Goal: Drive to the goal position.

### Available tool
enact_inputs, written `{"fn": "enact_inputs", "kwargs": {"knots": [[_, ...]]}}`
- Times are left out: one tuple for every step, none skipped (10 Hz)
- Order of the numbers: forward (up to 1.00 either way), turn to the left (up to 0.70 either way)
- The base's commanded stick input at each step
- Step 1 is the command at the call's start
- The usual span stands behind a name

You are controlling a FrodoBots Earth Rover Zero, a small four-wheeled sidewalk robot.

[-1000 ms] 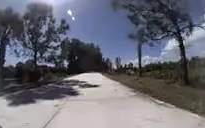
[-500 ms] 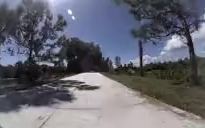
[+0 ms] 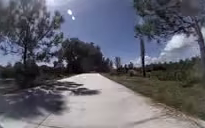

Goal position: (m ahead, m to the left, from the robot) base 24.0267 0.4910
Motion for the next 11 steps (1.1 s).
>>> {"fn": "enact_inputs", "kwargs": {"knots": [[0.85, 0.00], [0.85, 0.00], [0.85, 0.00], [0.85, 0.00], [0.85, 0.00], [0.85, 0.00], [0.85, 0.03], [0.85, 0.23], [0.85, 0.27], [0.85, 0.06], [0.85, 0.02]]}}
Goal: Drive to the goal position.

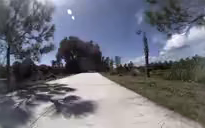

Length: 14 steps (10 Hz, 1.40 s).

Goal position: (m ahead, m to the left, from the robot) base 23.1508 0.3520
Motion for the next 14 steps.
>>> {"fn": "enact_inputs", "kwargs": {"knots": [[0.85, 0.00], [0.85, 0.00], [0.85, 0.00], [0.85, 0.00], [0.85, 0.00], [0.85, 0.00], [0.85, 0.00], [0.85, 0.00], [0.85, 0.00], [0.85, 0.00], [0.85, 0.00], [0.85, 0.00], [0.85, 0.00], [0.85, 0.00]]}}
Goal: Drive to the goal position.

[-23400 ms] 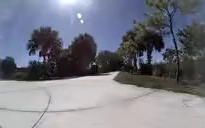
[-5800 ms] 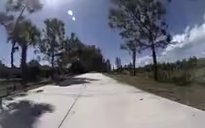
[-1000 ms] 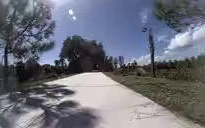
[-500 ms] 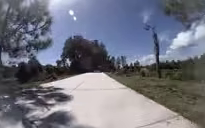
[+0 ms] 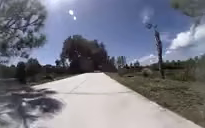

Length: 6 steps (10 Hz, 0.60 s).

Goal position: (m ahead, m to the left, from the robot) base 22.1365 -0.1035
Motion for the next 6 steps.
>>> {"fn": "enact_inputs", "kwargs": {"knots": [[0.85, 0.00], [0.85, 0.00], [0.85, 0.00], [0.85, 0.00], [0.85, 0.00], [0.85, 0.00]]}}
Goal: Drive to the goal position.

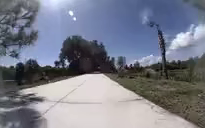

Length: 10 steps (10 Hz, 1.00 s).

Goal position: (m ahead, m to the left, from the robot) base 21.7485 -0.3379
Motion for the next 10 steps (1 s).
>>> {"fn": "enact_inputs", "kwargs": {"knots": [[0.85, 0.00], [0.85, 0.00], [0.85, 0.00], [0.85, 0.00], [0.85, 0.00], [0.85, 0.00], [0.85, 0.00], [0.85, 0.00], [0.85, 0.00], [0.85, 0.00]]}}
